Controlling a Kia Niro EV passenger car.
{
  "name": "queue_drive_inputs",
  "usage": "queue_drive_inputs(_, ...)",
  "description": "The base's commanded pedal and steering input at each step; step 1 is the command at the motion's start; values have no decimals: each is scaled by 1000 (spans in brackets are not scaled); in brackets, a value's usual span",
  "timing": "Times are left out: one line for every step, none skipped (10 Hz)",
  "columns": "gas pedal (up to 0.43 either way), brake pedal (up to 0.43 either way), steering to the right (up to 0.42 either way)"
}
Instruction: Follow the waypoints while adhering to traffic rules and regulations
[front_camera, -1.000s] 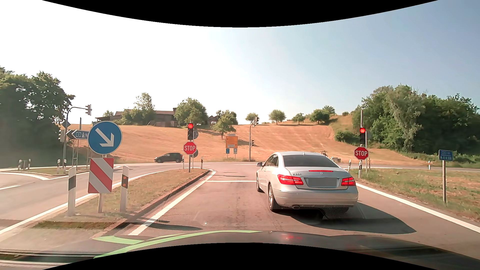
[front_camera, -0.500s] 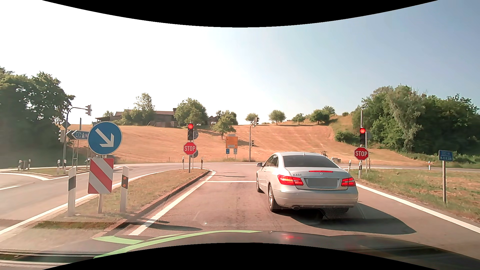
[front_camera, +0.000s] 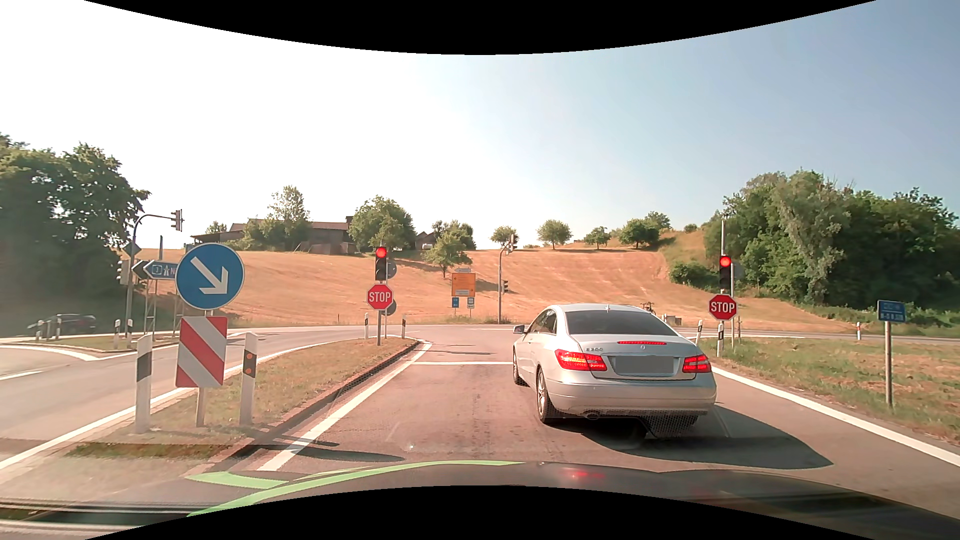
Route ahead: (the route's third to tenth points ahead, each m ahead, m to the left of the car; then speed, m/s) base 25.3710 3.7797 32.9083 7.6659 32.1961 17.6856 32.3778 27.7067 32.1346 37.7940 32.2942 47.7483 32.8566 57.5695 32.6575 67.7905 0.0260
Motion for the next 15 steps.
queue_drive_inputs(0, 524, 1)
queue_drive_inputs(0, 518, 1)
queue_drive_inputs(0, 506, 1)
queue_drive_inputs(0, 512, 1)
queue_drive_inputs(0, 512, 1)
queue_drive_inputs(0, 488, 1)
queue_drive_inputs(0, 439, 1)
queue_drive_inputs(0, 433, 1)
queue_drive_inputs(0, 427, 1)
queue_drive_inputs(0, 421, 1)
queue_drive_inputs(0, 421, 1)
queue_drive_inputs(0, 421, 1)
queue_drive_inputs(0, 415, 1)
queue_drive_inputs(0, 415, 1)
queue_drive_inputs(0, 415, 1)
